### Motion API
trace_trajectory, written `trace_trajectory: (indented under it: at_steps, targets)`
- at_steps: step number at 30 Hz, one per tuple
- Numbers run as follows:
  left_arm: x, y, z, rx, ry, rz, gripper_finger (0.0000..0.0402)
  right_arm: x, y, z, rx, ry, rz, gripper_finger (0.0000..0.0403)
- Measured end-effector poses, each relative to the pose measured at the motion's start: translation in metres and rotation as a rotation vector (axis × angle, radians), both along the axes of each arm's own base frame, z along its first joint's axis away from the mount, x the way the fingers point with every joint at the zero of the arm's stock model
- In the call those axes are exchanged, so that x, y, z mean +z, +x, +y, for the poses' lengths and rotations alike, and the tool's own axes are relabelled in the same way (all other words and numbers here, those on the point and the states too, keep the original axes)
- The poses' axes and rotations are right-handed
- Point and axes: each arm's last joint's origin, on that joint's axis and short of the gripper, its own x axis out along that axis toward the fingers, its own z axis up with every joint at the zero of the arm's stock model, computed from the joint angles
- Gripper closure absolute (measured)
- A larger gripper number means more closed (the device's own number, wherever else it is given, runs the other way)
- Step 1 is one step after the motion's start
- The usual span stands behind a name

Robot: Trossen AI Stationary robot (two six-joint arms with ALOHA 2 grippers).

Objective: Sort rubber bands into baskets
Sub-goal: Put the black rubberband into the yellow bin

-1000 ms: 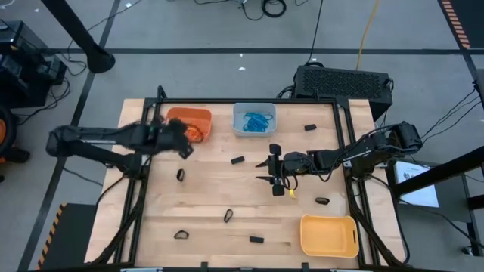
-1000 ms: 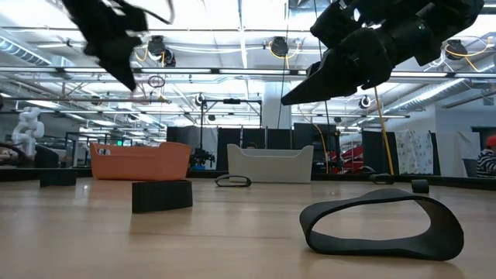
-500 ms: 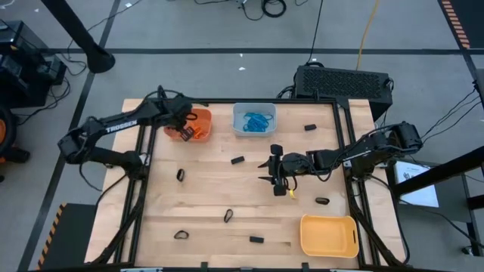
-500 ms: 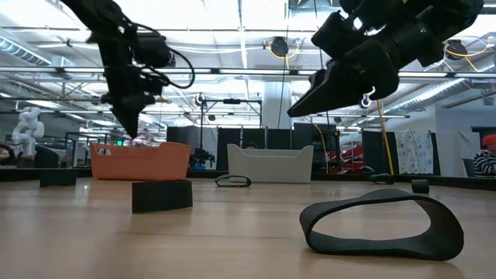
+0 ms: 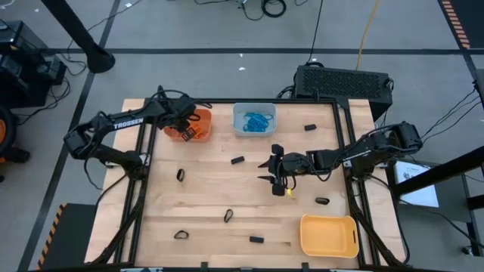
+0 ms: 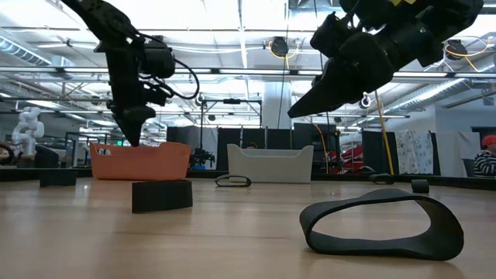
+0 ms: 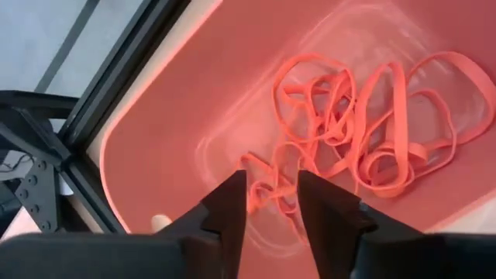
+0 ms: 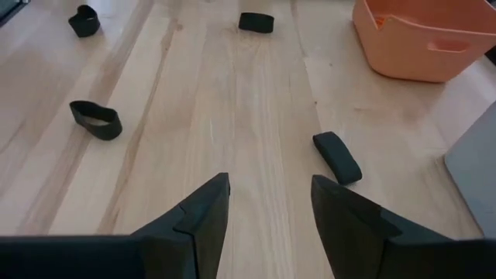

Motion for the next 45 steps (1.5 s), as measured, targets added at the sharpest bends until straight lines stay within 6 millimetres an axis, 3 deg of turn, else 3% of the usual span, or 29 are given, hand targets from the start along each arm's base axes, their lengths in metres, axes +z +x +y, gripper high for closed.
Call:
trace_trajectory:
  at_steps: [9, 16, 19, 24, 29, 35, 39, 45]
  targets:
    - [0.011, 0.000, -0.016, -0.032, -0.021, -0.067, 0.0261, 0.002, 0.002, -0.011, -0.035, 0.013, -0.028, 0.0227]
    - [0.023, 0.014, -0.051, -0.204, 0.139, -0.491, 0.0263, 0.002, 0.008, -0.029, -0.027, 0.028, -0.072, 0.0227]
    - [0.020, 0.024, -0.068, -0.368, 0.194, -0.669, 0.0263, -0.005, 0.019, -0.034, 0.027, 0.029, -0.090, 0.0227]
    - [0.009, 0.034, -0.085, -0.610, 0.317, -0.823, 0.0263, -0.020, 0.055, -0.043, 0.065, -0.058, -0.032, 0.0227]
    - [0.005, 0.035, -0.087, -0.662, 0.390, -0.889, 0.0263, -0.030, 0.096, -0.048, 0.080, -0.178, 0.048, 0.0227]
    - [-0.004, 0.032, -0.088, -0.673, 0.364, -0.833, 0.0263, -0.043, 0.122, -0.058, 0.082, -0.181, 0.217, 0.0227]
    - [-0.008, 0.031, -0.088, -0.669, 0.349, -0.821, 0.0263, -0.056, 0.132, -0.069, 0.051, -0.202, 0.246, 0.0227]
    - [-0.009, 0.031, -0.091, -0.705, 0.293, -0.855, 0.0263, -0.070, 0.129, -0.080, 0.024, -0.167, 0.334, 0.0228]
